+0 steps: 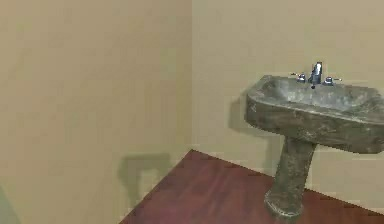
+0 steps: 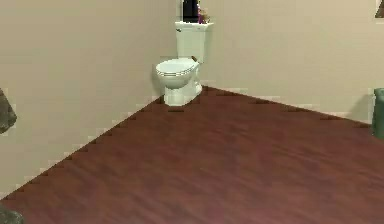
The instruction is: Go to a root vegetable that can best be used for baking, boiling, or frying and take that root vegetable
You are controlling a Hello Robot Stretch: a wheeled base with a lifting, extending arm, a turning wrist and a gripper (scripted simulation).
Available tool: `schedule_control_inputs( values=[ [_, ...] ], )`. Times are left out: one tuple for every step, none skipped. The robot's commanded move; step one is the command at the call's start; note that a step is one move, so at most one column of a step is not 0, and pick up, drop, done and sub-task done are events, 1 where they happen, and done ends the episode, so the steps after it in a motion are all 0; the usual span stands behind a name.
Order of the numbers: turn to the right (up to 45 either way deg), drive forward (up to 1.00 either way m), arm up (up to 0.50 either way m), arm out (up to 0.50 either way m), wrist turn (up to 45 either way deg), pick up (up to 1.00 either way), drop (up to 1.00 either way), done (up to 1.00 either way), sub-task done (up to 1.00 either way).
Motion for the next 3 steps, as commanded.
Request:
schedule_control_inputs(
  values=[
    [-45.0,0.00,0.00,0.00,0.0,0.00,0.00,0.00,0.00],
    [-45.0,0.00,0.00,0.00,0.0,0.00,0.00,0.00,0.00],
    [-45.0,0.00,0.00,0.00,0.0,0.00,0.00,0.00,0.00]
  ],
)
